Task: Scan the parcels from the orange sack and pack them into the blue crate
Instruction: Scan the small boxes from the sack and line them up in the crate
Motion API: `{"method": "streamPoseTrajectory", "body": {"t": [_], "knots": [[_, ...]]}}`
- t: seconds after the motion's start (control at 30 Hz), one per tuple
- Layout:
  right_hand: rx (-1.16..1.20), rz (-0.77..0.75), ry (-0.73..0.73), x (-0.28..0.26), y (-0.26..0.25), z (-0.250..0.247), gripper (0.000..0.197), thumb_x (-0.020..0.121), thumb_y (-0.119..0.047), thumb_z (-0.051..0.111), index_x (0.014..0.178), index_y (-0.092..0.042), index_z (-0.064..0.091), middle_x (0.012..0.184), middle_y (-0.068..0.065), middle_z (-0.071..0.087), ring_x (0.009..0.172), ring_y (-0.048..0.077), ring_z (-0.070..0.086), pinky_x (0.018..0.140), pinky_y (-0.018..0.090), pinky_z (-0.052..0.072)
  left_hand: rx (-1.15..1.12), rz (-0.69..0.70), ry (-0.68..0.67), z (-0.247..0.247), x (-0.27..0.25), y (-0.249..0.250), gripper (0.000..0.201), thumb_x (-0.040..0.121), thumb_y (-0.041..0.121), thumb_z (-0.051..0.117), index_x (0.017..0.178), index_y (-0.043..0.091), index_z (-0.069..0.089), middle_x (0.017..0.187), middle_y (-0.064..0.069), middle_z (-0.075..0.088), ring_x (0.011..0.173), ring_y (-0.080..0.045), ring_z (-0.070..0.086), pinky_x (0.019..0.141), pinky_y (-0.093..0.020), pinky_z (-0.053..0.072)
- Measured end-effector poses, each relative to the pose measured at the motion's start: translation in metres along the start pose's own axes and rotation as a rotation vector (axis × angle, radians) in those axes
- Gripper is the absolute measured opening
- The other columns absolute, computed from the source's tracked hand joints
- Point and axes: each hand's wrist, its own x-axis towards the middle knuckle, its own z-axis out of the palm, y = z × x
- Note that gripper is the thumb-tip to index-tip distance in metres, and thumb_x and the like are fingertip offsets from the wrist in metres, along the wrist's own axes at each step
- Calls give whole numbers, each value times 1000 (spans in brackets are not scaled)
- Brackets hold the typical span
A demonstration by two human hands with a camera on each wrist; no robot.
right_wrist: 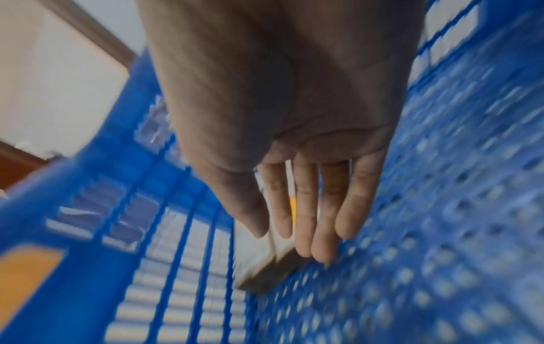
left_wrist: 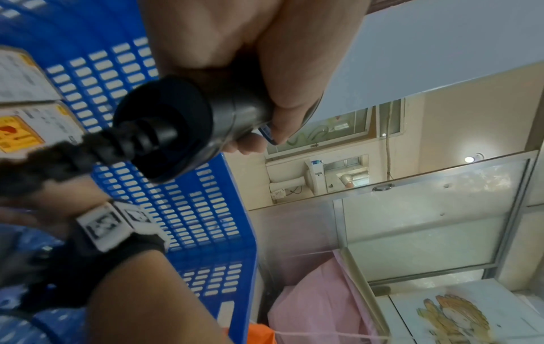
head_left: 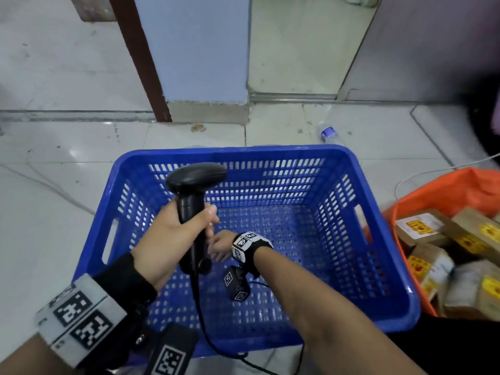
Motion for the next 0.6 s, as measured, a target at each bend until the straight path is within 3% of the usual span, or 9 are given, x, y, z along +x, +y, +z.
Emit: {"method": "streamPoseTrajectory", "body": {"t": [0.07,0.17,0.23,0.37,0.47,0.53,0.6], "knots": [[53,7,82,-42,14,-38,13,93,-6,57,104,-3,64,66,6,56,47,7,55,43,15,44,32,36,-51,16,-3,4,23,93,19,58,94,-4,60,59,-2,56,55,-12,53,53,-19,46],[108,-9,267,-110,56,-109,10,93,-5,58,83,-6,61,56,3,58,47,8,56,49,20,48,80,68,-157,46,-14,10,24,89,26,67,88,2,62,58,-1,57,56,-11,53,53,-19,43],[112,-27,422,-158,84,-153,15,92,-7,59,78,-7,63,64,4,63,53,9,61,53,23,51,103,87,-223,73,-20,17,27,86,29,70,87,2,63,58,-1,57,54,-11,52,51,-18,43],[332,-92,721,-250,129,-218,20,89,0,53,73,-10,60,67,10,64,50,12,62,46,19,43,188,190,-355,146,-25,42,14,92,14,61,92,0,59,57,2,57,47,-7,49,47,-14,40],[434,-139,978,-303,164,-252,23,88,1,53,68,-10,58,64,10,59,46,12,52,48,21,36,211,243,-477,198,-26,62,10,92,12,61,93,3,57,59,4,60,50,-7,51,52,-16,43],[421,-65,1089,-328,197,-271,21,87,-4,58,68,-12,58,65,9,59,47,12,54,47,23,40,218,236,-544,225,-26,68,12,91,13,63,95,3,57,62,1,60,55,-11,52,55,-21,45],[216,108,1199,-347,237,-283,8,81,-15,64,74,-18,63,75,6,65,68,19,61,62,30,50,242,235,-580,248,-24,67,13,90,12,64,95,1,58,61,-4,57,56,-13,51,54,-22,43]]}}
